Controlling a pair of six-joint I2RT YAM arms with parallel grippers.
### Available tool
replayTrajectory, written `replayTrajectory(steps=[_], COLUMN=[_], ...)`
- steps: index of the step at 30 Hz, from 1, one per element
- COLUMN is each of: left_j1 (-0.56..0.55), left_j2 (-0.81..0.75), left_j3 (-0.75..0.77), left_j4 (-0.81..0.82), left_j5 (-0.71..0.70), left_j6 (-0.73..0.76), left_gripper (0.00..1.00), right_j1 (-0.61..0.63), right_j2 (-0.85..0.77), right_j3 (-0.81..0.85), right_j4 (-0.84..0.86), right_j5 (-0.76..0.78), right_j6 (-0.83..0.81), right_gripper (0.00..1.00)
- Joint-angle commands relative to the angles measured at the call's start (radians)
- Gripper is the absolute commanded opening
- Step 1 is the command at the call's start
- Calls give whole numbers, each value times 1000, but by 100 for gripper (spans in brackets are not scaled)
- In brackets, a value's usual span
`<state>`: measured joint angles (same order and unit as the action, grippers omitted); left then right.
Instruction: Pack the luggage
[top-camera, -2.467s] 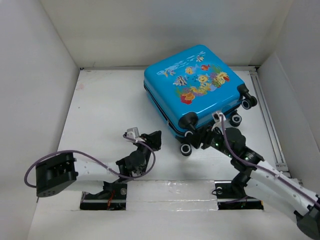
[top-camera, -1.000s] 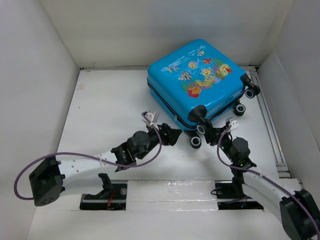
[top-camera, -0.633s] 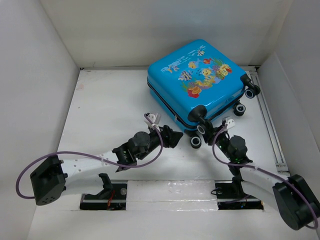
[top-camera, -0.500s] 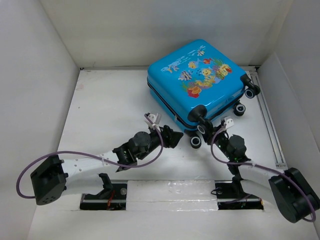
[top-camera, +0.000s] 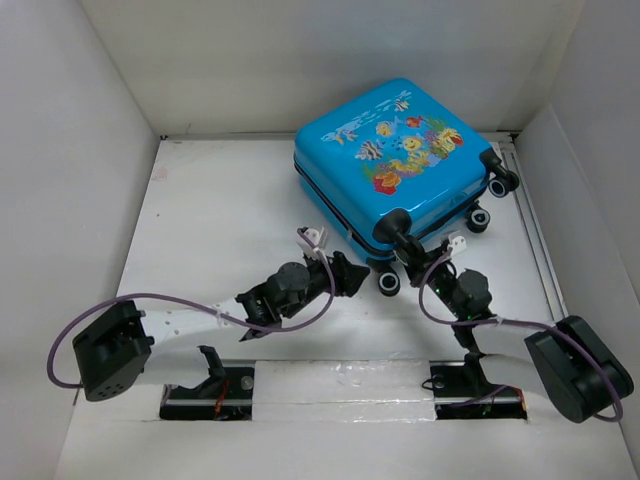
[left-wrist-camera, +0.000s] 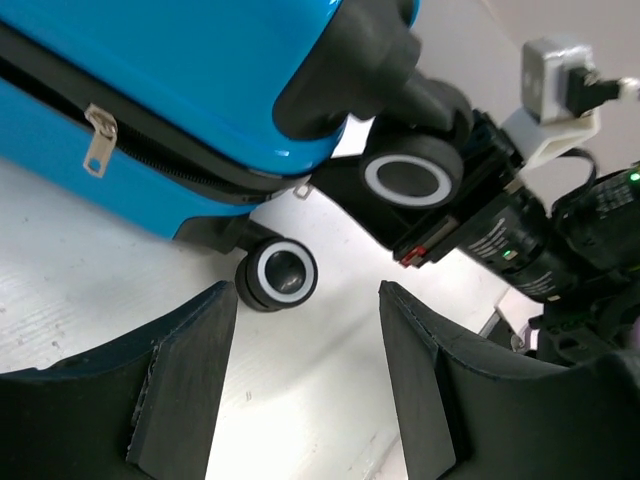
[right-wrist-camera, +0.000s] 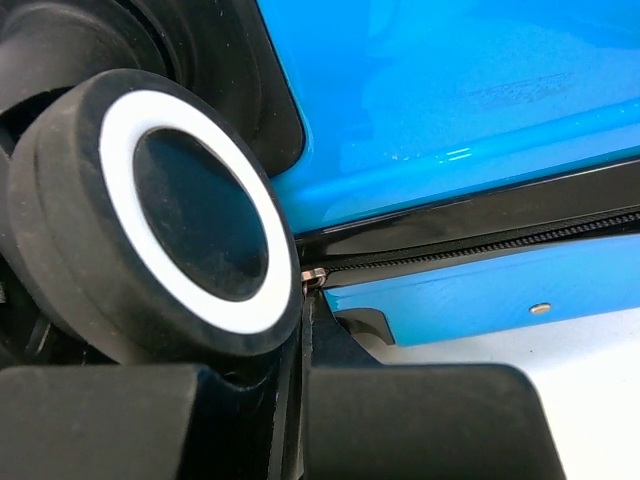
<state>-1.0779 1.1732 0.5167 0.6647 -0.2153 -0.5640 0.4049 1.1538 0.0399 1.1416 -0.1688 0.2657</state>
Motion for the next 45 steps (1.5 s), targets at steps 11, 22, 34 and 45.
replayTrajectory(steps=[11, 22, 34, 45], left_j1=[44, 128, 128, 157], left_j2=[351, 493, 571, 491], left_j3=[376, 563, 730, 770], left_j4=[16, -37, -115, -287], left_j5=[117, 203, 292, 398], left_j6=[-25, -30, -57, -33], left_gripper=[52, 49, 49, 61], right_j1=[191, 405, 687, 838], right_j2=[-100, -295, 209, 612], right_j3=[-57, -93, 17, 189], right_j4=[201, 21, 381, 669], right_j5=[159, 394, 603, 834], right_j6=[47, 7, -68, -127], right_gripper=[0, 0, 0, 0])
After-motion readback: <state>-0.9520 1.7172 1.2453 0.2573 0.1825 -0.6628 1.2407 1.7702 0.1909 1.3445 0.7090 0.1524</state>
